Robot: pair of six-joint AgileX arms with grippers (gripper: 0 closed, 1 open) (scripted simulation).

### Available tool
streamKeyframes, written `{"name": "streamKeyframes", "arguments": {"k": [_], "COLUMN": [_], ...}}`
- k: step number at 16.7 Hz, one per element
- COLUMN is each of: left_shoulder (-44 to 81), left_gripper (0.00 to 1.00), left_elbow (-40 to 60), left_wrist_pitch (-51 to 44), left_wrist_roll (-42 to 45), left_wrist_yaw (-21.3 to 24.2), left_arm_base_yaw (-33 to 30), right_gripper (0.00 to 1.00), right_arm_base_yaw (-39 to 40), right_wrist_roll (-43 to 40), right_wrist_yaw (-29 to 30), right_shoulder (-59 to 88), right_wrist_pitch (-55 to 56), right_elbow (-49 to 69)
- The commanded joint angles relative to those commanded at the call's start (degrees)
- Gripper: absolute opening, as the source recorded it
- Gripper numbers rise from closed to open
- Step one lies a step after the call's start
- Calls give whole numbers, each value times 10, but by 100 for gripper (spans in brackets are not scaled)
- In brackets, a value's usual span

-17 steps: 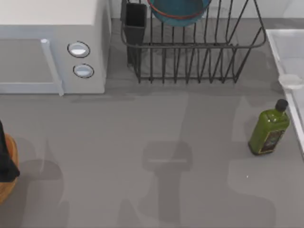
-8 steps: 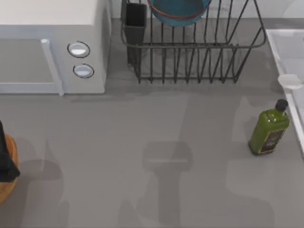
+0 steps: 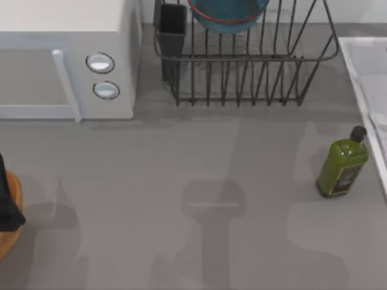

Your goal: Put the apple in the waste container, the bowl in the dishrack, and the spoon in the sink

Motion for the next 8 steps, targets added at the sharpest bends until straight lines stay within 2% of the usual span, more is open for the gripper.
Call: {"name": "streamKeyframes", "arguments": {"k": [2,8], "left_shoulder": [0,0], "left_gripper": [100,100], "left_elbow": [0,0], "left_wrist_pitch": [0,0], "left_wrist_roll": [0,0], "left_wrist_yaw": [0,0], "left_arm_base_yaw": [0,0], "right_gripper": [98,100], "right_arm_base_yaw": [0,0], "right_wrist_roll": [0,0], "right_wrist_yaw": [0,0], "right_shoulder": [0,0], "right_wrist_pitch": [0,0], "right_elbow": [0,0]}}
